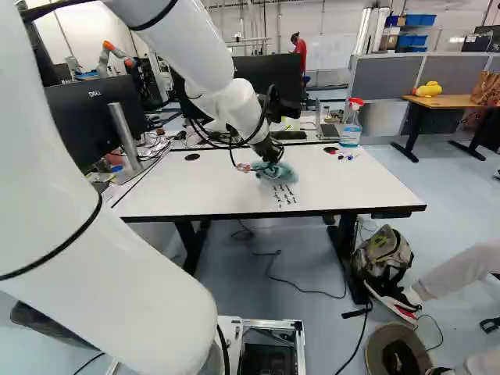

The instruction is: Clean the table with the green towel

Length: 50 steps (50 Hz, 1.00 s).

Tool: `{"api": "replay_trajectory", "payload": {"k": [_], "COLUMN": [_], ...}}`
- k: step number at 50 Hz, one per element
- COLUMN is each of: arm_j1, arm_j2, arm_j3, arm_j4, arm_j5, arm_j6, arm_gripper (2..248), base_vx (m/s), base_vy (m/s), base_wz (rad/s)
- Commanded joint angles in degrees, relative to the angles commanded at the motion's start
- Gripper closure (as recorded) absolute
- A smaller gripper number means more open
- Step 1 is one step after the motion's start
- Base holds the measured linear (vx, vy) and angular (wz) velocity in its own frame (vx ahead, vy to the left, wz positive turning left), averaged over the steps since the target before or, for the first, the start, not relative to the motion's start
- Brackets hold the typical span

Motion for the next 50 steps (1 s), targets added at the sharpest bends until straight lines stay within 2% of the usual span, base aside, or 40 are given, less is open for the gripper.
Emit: {"api": "replay_trajectory", "payload": {"k": [22,50], "arm_j1": [-1.2,-4.6], "arm_j2": [2.5,0.3], "arm_j3": [-1.1,-3.1], "arm_j4": [6.4,14.5], "arm_j5": [-13.3,-29.9], "arm_j6": [0.0,0.0], "arm_gripper": [213,213], "base_vx": [0.0,0.0], "base_vy": [0.0,0.0], "base_wz": [0.0,0.0]}}
